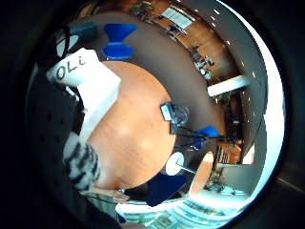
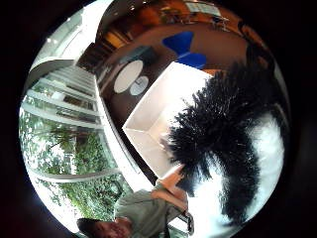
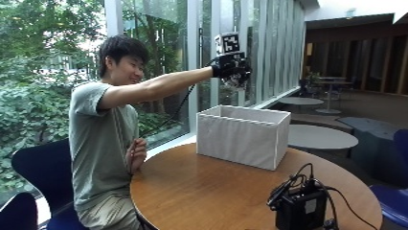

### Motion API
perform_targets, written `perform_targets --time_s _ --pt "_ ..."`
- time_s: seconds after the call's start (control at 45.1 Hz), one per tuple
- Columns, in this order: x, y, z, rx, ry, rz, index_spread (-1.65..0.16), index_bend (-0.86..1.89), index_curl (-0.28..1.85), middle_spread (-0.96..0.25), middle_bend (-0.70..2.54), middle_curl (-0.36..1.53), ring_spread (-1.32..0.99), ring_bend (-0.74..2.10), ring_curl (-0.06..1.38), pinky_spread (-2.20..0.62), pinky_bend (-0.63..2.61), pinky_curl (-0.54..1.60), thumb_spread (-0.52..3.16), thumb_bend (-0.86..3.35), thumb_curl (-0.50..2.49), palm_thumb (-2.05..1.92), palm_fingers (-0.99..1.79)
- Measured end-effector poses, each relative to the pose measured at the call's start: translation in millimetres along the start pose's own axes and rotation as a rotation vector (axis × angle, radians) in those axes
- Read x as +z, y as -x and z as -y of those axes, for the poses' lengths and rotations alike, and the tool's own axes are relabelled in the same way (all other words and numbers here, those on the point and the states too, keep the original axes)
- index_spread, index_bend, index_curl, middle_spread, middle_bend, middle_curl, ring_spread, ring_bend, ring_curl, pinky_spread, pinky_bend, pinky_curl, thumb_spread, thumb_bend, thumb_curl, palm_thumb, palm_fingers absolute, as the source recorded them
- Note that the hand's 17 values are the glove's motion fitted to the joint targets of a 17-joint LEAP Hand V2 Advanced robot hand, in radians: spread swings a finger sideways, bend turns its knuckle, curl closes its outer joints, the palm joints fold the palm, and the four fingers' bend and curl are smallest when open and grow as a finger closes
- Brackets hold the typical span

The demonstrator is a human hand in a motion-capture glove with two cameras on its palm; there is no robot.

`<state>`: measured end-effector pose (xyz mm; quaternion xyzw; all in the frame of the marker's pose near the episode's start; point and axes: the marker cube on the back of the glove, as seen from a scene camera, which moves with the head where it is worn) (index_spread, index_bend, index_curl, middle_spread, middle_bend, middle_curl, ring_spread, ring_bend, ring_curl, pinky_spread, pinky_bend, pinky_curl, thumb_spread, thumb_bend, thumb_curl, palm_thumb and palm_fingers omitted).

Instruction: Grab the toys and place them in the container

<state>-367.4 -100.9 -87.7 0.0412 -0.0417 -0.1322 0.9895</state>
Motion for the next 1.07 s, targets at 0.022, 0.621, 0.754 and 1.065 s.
perform_targets --time_s 0.022,0.621,0.754,1.065 --pt "0.5 7.9 5.2 0.055 0.003 0.012 -0.31 0.63 0.86 -0.24 0.61 0.78 -0.42 0.99 0.65 -0.38 1.22 0.58 0.66 -0.01 0.87 0.57 0.83" --pt "76.4 125.7 24.9 -0.126 0.193 -0.049 -0.33 0.48 0.92 -0.23 0.59 0.79 -0.36 0.82 0.65 -0.33 1.06 0.51 0.97 -0.05 0.77 0.37 0.40" --pt "79.9 125.5 13.9 -0.182 0.259 -0.022 -0.32 0.34 0.85 -0.23 0.64 0.77 -0.21 0.37 0.55 -0.15 1.03 0.49 1.07 -0.10 0.63 0.08 -0.17" --pt "87.1 112.9 -13.6 -0.321 0.214 -0.001 -0.28 0.16 0.64 -0.12 0.15 0.52 -0.05 0.15 0.38 0.02 0.84 0.38 1.10 -0.07 0.45 -0.07 -0.20"
